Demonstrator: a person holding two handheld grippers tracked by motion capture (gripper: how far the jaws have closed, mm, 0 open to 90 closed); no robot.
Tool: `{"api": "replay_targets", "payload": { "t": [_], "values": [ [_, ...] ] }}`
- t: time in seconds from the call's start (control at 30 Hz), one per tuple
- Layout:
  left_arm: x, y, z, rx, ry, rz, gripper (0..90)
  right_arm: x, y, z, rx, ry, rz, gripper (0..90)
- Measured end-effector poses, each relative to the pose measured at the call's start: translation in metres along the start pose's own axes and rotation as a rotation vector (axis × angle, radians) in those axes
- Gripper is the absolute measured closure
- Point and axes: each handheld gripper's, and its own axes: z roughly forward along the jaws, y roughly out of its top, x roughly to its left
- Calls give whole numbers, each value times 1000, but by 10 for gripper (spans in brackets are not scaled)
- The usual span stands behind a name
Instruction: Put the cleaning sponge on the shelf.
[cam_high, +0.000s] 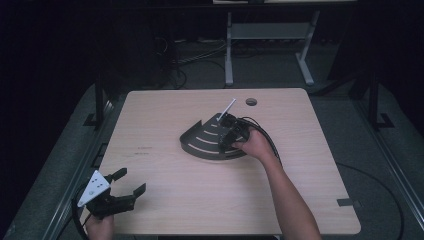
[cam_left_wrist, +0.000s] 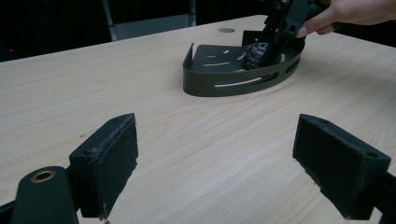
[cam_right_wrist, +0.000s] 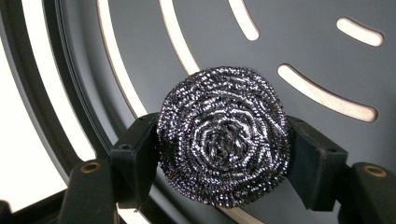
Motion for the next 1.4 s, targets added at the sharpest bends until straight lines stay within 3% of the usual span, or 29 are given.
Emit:
{"api": "replay_targets", "payload": {
  "t": [0.83, 1.4],
  "values": [
    [0, 0, 0, 2, 0, 4, 135, 0, -4, -14, -23, -8, -2, 267],
    [-1, 0, 1, 6, 0, 2, 135, 3, -15, -44, -64, -29, -15, 247]
  ]
}}
